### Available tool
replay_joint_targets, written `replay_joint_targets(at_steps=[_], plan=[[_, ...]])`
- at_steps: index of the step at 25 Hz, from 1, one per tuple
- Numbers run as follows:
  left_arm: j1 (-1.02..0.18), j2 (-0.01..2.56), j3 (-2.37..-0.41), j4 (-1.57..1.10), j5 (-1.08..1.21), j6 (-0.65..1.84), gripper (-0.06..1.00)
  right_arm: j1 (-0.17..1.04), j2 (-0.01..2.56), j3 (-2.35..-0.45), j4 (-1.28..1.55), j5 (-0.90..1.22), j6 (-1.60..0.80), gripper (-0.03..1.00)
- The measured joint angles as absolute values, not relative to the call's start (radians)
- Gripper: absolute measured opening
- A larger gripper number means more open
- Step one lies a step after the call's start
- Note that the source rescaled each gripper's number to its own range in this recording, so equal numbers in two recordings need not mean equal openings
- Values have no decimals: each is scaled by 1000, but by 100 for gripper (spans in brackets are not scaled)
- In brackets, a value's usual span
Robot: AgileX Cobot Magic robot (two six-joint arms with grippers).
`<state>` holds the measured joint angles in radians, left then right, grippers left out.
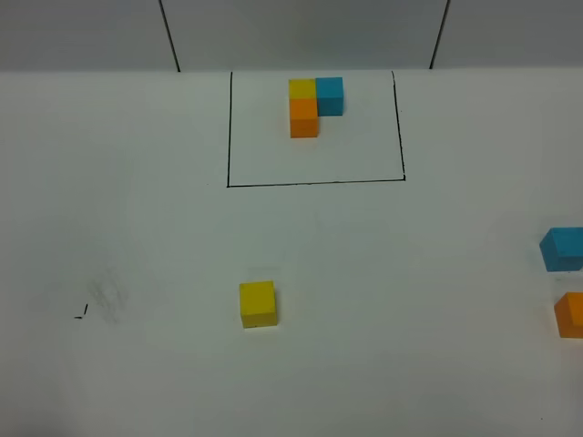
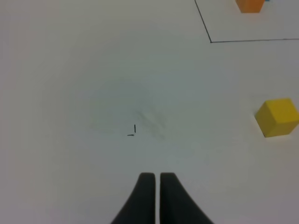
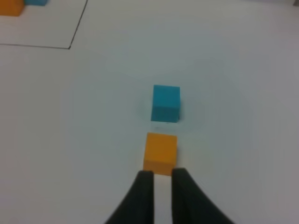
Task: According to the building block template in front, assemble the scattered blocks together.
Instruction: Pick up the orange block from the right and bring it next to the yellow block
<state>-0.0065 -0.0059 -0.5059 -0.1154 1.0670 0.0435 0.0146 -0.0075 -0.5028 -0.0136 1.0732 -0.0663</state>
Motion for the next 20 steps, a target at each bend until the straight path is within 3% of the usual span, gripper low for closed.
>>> replay_joint_targets(at_steps=[6,8,11,20], plan=[[-6,-6,-506,-115,1067,44,1,15,-8,-503,-14,1073,-72,82],[-6,-6,-506,-115,1067,44,1,15,-8,-503,-15,1073,-71,95],[-6,-6,-506,-115,1067,44,1,15,-8,-503,-24,1073,-61,100],[-6,-6,-506,-115,1067,44,1,15,79,-503,-29,1073,-52,94]])
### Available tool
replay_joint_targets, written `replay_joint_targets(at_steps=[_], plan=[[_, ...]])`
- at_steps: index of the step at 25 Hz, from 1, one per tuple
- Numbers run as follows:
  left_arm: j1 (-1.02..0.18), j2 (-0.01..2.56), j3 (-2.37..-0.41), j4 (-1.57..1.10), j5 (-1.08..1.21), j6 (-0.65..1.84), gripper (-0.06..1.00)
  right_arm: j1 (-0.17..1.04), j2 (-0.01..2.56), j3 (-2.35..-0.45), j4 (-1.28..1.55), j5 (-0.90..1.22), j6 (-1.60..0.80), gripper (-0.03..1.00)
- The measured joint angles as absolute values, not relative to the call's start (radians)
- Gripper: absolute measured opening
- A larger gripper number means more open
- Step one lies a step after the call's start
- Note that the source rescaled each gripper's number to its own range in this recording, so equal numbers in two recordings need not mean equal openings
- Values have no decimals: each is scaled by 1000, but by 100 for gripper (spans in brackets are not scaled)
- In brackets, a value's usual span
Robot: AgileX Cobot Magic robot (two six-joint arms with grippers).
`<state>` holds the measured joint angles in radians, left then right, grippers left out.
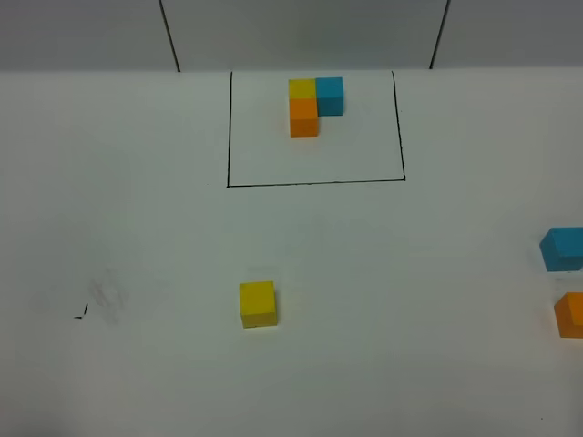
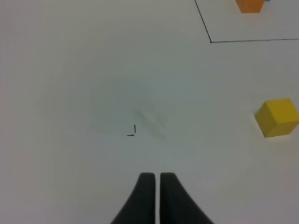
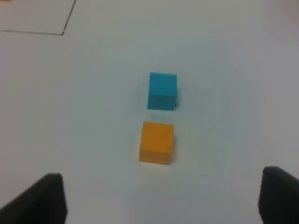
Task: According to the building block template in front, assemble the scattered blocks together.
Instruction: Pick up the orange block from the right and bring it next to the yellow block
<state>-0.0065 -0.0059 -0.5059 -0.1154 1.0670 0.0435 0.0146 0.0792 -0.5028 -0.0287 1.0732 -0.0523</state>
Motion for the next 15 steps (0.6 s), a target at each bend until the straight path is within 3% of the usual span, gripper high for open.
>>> replay_joint_targets(at_steps=[15], plan=[[-6,-6,-506,-115,1067,44,1,15,373,-604,-79,1042,-35,94]])
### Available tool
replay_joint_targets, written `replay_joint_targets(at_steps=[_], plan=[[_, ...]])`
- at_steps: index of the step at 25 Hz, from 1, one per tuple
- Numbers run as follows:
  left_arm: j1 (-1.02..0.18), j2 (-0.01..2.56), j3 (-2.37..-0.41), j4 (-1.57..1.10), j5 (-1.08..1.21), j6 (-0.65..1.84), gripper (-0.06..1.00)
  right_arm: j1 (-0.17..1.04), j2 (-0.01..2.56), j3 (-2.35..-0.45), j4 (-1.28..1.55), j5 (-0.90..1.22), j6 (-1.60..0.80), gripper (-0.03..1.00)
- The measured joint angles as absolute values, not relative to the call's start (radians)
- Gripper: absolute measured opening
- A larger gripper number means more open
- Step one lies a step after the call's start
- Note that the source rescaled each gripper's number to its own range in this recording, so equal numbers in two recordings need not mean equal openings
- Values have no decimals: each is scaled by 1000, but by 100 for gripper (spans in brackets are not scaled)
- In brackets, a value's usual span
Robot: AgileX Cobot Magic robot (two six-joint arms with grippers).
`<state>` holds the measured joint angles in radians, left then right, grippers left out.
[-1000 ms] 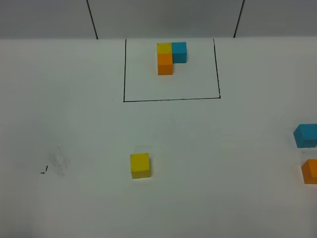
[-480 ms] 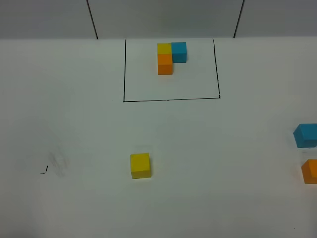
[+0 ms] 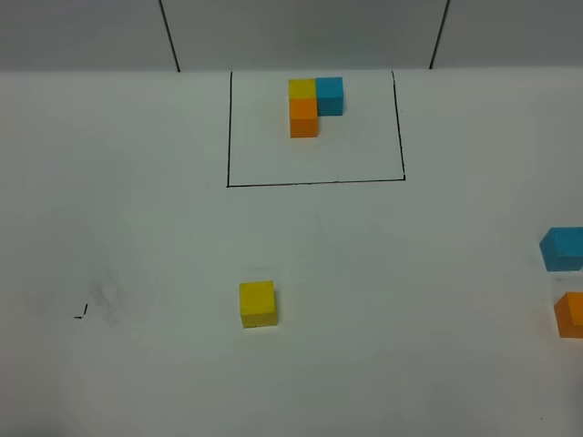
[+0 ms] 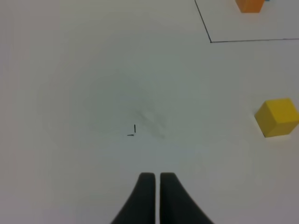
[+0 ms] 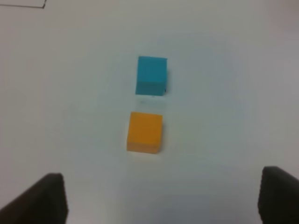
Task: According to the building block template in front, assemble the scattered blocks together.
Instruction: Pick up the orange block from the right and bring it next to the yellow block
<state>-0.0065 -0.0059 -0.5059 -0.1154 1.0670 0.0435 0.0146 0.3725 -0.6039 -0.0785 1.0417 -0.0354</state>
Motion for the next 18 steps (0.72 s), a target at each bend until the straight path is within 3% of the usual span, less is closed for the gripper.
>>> replay_joint_targets(at_steps=[18], plan=[[-6,-6,-506,-115,1067,44,1,15,546,-622,-87,1000,-7,94]])
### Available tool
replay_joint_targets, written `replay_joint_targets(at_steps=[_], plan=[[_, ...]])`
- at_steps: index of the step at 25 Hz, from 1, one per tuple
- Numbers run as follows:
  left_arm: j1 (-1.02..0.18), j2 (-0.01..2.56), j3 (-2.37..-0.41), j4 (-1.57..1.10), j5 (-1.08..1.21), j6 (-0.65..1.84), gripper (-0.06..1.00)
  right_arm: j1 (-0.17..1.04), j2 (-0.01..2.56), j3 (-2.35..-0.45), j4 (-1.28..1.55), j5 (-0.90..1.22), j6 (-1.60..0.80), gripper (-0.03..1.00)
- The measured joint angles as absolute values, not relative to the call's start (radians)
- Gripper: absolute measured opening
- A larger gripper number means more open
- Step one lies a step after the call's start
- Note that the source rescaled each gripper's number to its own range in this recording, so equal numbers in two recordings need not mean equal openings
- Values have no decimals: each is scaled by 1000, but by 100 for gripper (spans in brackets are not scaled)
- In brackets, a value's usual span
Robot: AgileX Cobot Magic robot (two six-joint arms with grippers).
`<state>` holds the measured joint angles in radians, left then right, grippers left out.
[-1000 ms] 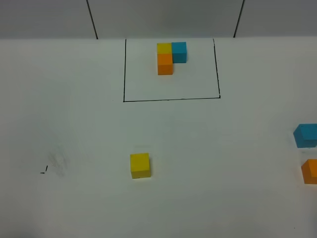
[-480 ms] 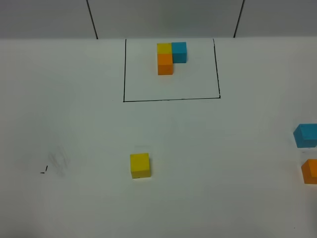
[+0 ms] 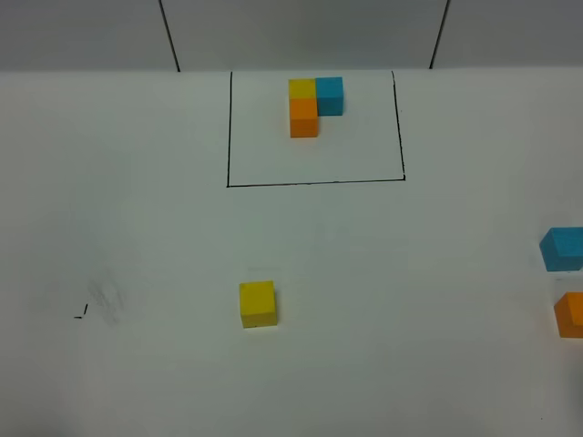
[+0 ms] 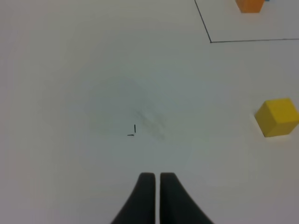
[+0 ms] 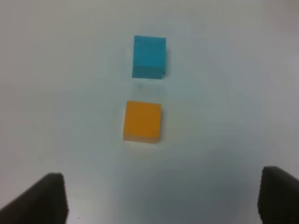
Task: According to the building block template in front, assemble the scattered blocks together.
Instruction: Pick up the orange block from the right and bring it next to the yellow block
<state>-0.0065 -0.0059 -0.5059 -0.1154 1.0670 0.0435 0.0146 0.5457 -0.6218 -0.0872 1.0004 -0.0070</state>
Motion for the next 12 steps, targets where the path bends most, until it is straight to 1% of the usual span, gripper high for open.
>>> replay_joint_targets(at_steps=[12], plan=[[-6,-6,-506,-115,1067,44,1,15,815,-622,-137,936,96,94]])
